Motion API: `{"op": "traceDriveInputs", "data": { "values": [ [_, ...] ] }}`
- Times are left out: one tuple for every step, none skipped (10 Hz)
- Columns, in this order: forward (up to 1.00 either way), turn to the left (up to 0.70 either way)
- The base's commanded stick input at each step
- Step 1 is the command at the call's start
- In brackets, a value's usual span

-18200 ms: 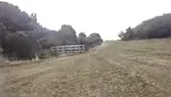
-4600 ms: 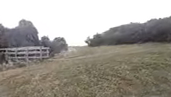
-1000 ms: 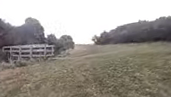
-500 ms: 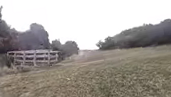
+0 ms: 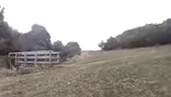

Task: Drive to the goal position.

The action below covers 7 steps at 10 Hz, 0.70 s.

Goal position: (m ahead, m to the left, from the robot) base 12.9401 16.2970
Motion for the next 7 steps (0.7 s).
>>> {"op": "traceDriveInputs", "data": {
  "values": [
    [0.6, -0.14],
    [0.6, -0.14],
    [0.6, -0.14],
    [0.6, -0.14],
    [0.6, -0.14],
    [0.6, -0.14],
    [0.6, -0.14]
  ]
}}
